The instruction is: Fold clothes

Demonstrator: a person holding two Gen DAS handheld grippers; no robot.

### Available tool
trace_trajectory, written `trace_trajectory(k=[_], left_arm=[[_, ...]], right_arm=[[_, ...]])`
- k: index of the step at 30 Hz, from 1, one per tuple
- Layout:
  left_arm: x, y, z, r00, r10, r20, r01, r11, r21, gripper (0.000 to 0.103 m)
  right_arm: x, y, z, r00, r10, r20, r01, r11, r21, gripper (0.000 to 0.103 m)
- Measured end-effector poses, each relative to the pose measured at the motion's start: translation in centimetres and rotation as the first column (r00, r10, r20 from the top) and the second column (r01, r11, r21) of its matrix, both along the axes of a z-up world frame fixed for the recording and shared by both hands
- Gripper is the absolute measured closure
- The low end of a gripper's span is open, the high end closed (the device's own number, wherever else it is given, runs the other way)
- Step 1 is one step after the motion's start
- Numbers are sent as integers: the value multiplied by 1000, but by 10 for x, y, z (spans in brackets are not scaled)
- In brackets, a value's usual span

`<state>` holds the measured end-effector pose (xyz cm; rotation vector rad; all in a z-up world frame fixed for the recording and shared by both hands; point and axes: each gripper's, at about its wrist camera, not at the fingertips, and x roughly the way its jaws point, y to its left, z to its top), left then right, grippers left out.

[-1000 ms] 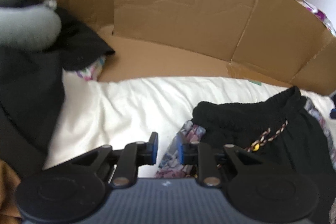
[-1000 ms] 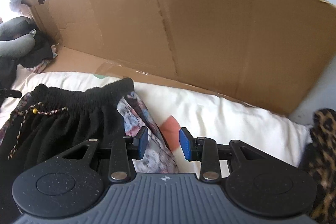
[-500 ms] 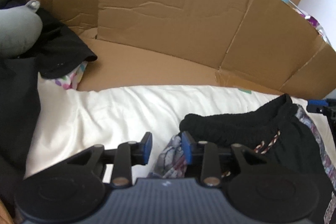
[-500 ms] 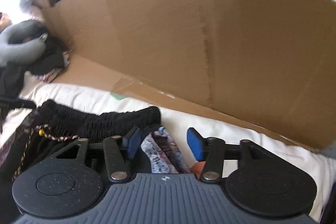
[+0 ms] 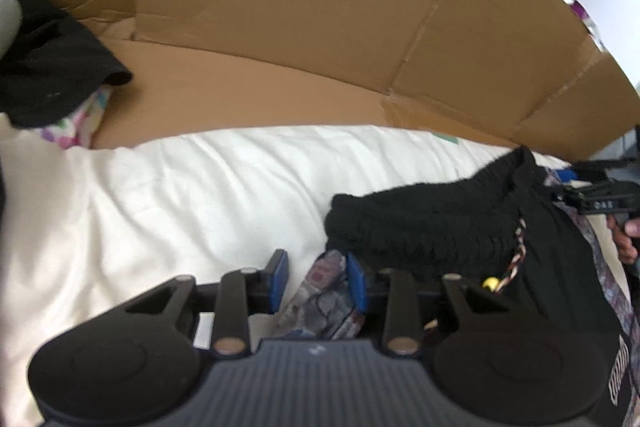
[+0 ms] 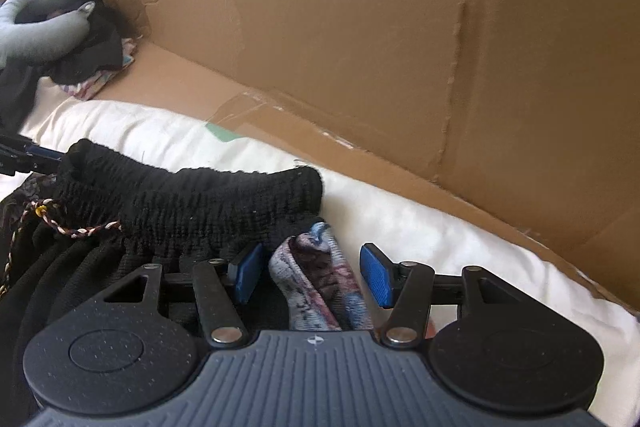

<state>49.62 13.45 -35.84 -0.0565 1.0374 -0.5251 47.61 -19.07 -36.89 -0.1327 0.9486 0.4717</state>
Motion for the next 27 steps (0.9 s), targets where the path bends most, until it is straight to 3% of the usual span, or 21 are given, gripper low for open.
trace_trajectory(k=[4,6,8,9,11,18,22,27], left_arm=[[-2,-10,0,997,-71,6,71,996,49,62],[-4,-17,2,994,-109,21,106,989,98,63],[-8,-22,5,988,-145,48,138,981,139,76],[-10,-22,7,986,-156,64,145,978,150,87],[-13,-18,13,984,-148,96,134,981,143,94],[-17,0,36,972,-23,235,-1,995,104,96],[-8,-5,36,972,2,233,-27,994,103,96],[4,-11,14,980,28,198,-60,986,154,95]], right_arm=[[-3,4,-4,999,26,19,-25,1000,-19,43],[-4,4,-5,999,33,22,-32,999,-11,53],[-7,6,-3,999,43,29,-43,999,-9,76],[-8,7,-2,998,48,35,-47,999,-13,80],[-13,8,3,997,52,60,-50,998,-35,89],[-20,1,23,993,12,119,-9,1000,-24,95],[-20,2,26,991,-10,137,15,999,-40,96],[-10,2,14,988,-75,134,87,993,-81,95]])
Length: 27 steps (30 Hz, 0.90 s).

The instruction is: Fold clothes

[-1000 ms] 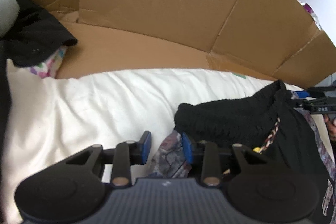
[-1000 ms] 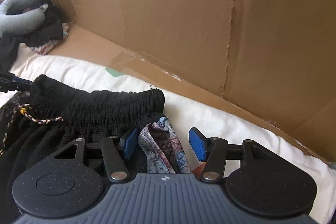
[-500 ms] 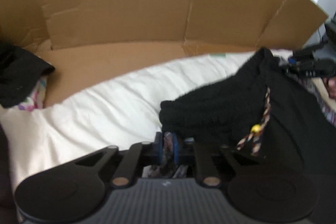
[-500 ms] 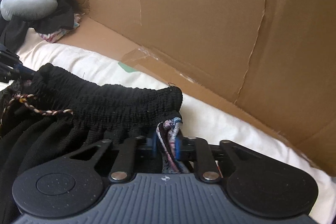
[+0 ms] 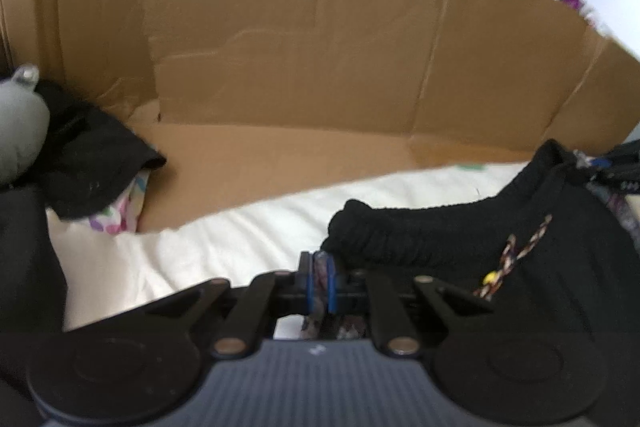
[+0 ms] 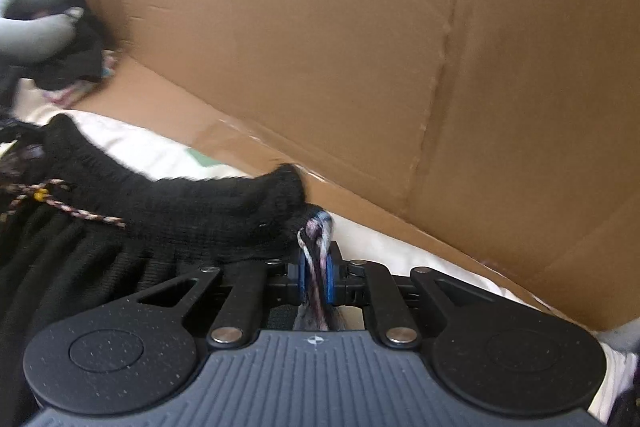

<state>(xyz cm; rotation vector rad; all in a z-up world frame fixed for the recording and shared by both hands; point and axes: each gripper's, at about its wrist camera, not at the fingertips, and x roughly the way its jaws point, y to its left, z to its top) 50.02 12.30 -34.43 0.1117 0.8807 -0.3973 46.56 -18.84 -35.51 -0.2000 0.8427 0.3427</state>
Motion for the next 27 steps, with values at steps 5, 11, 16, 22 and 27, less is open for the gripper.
trace_trajectory(k=[5,11,16,22,27], left_arm=[[7,0,-1,996,67,-51,-68,998,-20,83],[-5,24,38,995,100,3,-99,993,-66,82],[-21,47,44,983,184,-17,-184,981,-61,83],[-51,58,26,964,254,-78,-259,964,-63,84],[-76,51,14,968,237,-77,-237,971,3,84]], right_arm=[[6,-3,-4,997,-35,-70,39,997,66,85],[-14,-27,31,999,-22,-44,29,986,161,54],[-35,-55,53,998,-58,-29,63,976,211,54],[-65,-94,53,990,-137,-22,139,975,171,54],[-87,-120,39,971,-235,-42,239,957,163,54]])
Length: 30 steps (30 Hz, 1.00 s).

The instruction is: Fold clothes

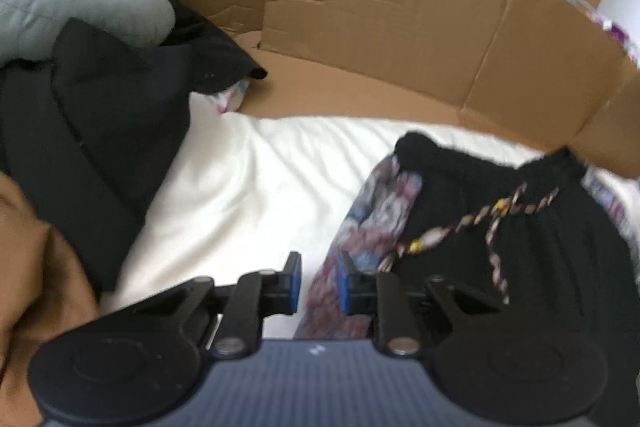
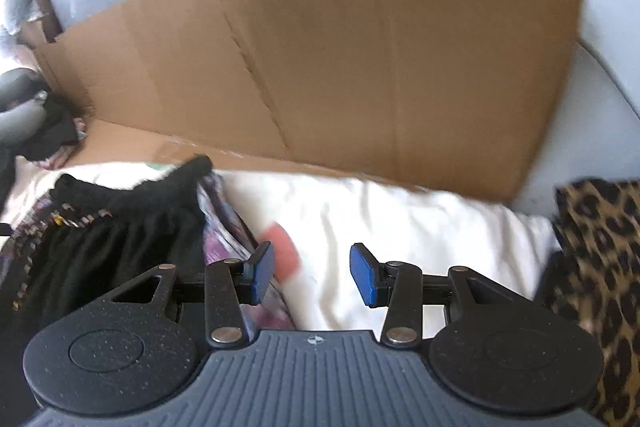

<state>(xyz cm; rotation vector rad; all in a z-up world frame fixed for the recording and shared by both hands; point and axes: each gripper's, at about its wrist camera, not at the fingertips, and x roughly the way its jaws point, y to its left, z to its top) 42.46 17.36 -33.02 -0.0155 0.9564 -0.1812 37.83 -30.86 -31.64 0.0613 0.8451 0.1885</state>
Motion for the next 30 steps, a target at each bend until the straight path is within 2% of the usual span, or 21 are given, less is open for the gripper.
trace_trajectory(k=[5,9,15,21,24,26,30], left_arm=[[-14,2,-5,999,15,28,-16,1000,25,83],[-17,12,-3,997,67,45,-67,998,-7,83],[-22,16,-6,995,88,45,-87,996,-25,85],[-26,11,-7,997,57,54,-56,998,-11,85],[-26,15,-4,996,65,68,-62,997,-41,85],[-25,16,-3,995,69,72,-67,997,-41,85],[-24,16,-6,995,74,66,-72,997,-41,85]], right_arm=[[-15,1,-23,999,0,-49,-2,999,-45,55],[-24,15,-39,997,36,-71,-42,996,-85,55],[-35,26,-43,997,69,-43,-73,993,-98,55],[-42,36,-36,995,98,34,-89,977,-194,55],[-43,40,-30,990,130,56,-116,973,-198,59],[-39,41,-34,990,141,23,-135,974,-184,71],[-38,33,-45,995,99,-19,-101,986,-134,74]])
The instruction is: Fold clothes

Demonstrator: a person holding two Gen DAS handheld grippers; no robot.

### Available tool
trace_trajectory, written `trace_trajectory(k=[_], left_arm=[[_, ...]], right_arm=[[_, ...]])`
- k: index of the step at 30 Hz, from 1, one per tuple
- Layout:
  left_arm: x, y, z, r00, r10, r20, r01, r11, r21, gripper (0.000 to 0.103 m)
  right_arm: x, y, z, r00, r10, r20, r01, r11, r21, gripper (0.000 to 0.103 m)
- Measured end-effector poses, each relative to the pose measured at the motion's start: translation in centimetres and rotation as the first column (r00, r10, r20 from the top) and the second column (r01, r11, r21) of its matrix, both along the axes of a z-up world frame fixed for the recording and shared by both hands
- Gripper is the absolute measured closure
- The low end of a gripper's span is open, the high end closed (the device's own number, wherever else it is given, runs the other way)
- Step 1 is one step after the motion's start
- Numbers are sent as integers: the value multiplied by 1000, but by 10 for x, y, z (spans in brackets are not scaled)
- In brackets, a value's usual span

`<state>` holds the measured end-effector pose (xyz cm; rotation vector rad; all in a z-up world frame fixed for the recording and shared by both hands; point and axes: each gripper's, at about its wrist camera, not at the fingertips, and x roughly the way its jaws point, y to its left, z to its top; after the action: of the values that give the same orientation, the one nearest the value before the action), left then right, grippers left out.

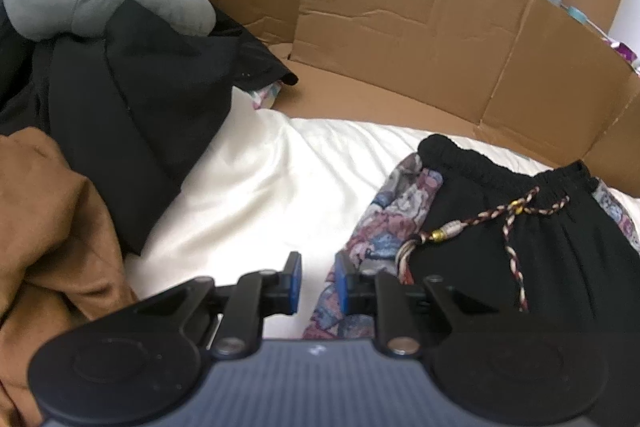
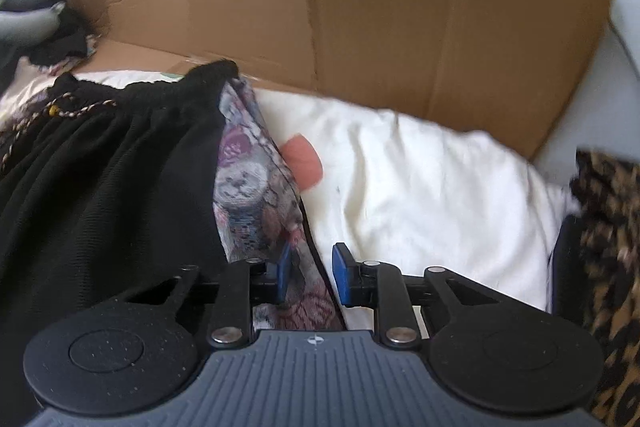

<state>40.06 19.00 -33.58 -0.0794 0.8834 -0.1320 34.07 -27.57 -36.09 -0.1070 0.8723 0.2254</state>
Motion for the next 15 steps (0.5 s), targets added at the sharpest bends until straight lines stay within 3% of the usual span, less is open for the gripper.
trace_trajectory(k=[6,11,15], left_arm=[[1,-10,-14,997,-46,-55,48,998,28,83],[-2,-13,-15,997,-47,-53,50,998,47,82],[-4,-4,0,1000,-23,-13,22,999,-29,83]], right_arm=[[-3,-3,-7,999,11,-40,-10,1000,20,73],[-1,-2,-8,999,11,-43,-10,1000,15,73],[0,-5,-4,999,16,-45,-15,1000,24,73]])
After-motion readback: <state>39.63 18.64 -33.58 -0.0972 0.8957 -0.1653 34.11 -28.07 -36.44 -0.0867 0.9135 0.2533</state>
